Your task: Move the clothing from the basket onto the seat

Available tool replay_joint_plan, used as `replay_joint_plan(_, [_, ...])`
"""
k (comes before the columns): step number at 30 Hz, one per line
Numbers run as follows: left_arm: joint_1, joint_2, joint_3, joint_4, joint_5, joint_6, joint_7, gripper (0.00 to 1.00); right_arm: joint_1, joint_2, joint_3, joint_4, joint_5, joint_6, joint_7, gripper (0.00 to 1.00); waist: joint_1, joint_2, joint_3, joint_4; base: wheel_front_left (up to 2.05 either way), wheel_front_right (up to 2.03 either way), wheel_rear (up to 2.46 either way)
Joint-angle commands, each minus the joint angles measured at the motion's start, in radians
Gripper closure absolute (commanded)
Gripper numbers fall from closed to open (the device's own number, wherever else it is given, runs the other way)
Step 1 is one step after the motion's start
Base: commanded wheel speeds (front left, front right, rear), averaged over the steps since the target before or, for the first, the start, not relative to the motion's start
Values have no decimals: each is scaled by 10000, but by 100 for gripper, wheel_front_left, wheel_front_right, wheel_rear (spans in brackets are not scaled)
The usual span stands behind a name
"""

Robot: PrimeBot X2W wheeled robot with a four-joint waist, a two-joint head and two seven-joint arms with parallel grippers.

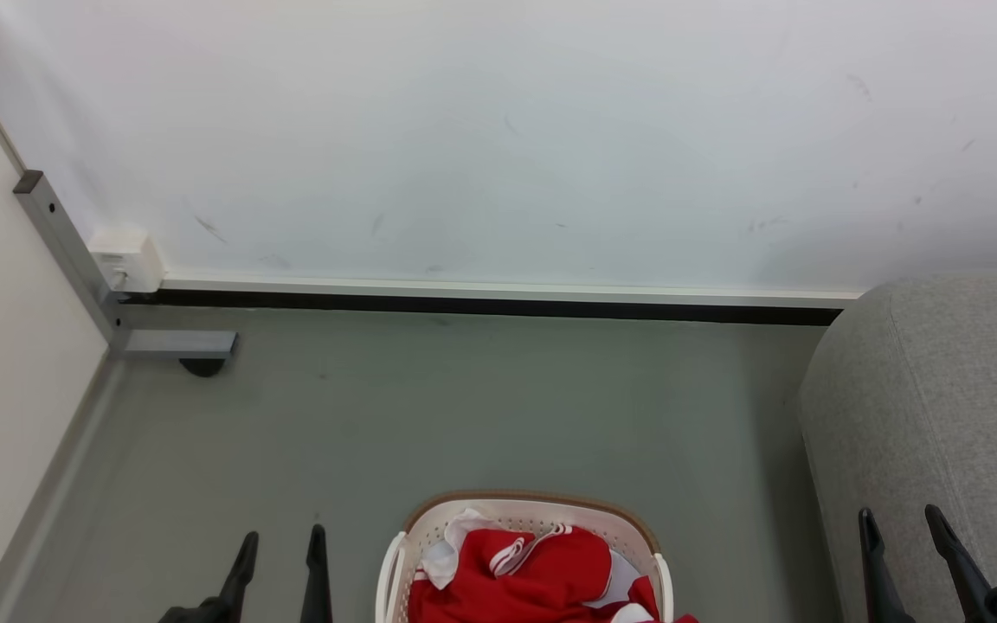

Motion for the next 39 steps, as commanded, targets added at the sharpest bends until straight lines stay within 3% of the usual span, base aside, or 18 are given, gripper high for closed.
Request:
replay_joint_plan(1, [87,73,50,39,-66,-26,-7,0,137,-31,-18,-13,63,-21,-35,0,0,-1,9,-3,0,0,0])
replay_joint_plan(15, [38,72,-6,96,-104,-23,-7,0,-72,-37,68,-18,84,-21,-37,0,0,-1,213,-281,0,0,0])
replay_joint_plan(25, [-517,67,-380,560,283,-180,-6,0,-601,-21,461,-249,106,-21,-35,0,0,-1,1009,-1541,0,0,0])
replay_joint_plan(34, [-2503,229,-1134,3449,1279,-548,40,0,-1295,53,668,-780,292,-21,-20,0,0,-1,2431,-3057,0,0,0])
replay_joint_plan(39, [-4454,472,-1788,5656,2078,-506,1121,0,-1751,263,732,-1131,494,-21,-20,0,0,-1,3664,-3704,0,0,0])
